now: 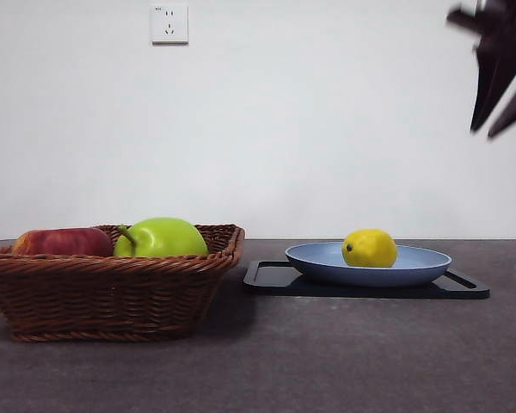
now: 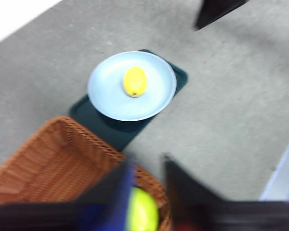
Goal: Take the lemon from the basket,put the lemon in the plate,hand out the plate
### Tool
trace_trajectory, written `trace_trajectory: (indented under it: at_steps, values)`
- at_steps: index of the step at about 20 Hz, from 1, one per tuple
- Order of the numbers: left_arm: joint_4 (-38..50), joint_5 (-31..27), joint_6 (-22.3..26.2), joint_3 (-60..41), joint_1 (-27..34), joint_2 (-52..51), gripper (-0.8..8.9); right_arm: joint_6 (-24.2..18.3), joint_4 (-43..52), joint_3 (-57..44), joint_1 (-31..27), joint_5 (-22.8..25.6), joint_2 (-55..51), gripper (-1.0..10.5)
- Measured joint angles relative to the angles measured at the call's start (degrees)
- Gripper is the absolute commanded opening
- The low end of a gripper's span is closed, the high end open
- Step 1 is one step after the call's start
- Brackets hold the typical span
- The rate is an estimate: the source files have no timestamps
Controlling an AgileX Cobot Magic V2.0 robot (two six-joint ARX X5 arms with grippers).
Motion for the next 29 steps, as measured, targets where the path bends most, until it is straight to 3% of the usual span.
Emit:
trace_trajectory:
  at_steps: [3, 8, 14, 17, 20, 24, 29]
  values:
    - [1.2, 0.0, 2.6, 0.0, 3.4, 0.0, 0.06, -2.4, -1.0, 0.0, 3.8, 1.8, -7.4, 0.0]
    - [8.1, 0.0, 3.5, -7.1, 11.6, -1.2, 0.06, -3.8, 2.9, -2.5, 15.0, 16.1, -19.8, 0.0]
    - [32.6, 0.1, 0.3, -30.7, 18.2, -16.3, 0.06, -4.9, 23.9, -20.5, 24.6, 29.0, -35.7, 0.0]
    - [36.1, 0.0, -3.1, -41.3, 20.1, -24.6, 0.06, -7.3, 35.2, -32.0, 27.2, 29.6, -43.0, 0.0]
    - [37.4, -0.4, -5.8, -48.4, 20.2, -33.9, 0.06, -6.9, 42.9, -42.0, 29.3, 31.6, -50.3, 0.0]
    - [37.9, -1.3, -7.5, -51.9, 20.2, -42.0, 0.06, -5.3, 43.3, -47.1, 29.4, 35.5, -54.2, 0.0]
    - [39.0, -1.5, -8.0, -51.8, 20.2, -44.5, 0.08, -3.7, 42.7, -47.3, 29.3, 35.9, -53.7, 0.0]
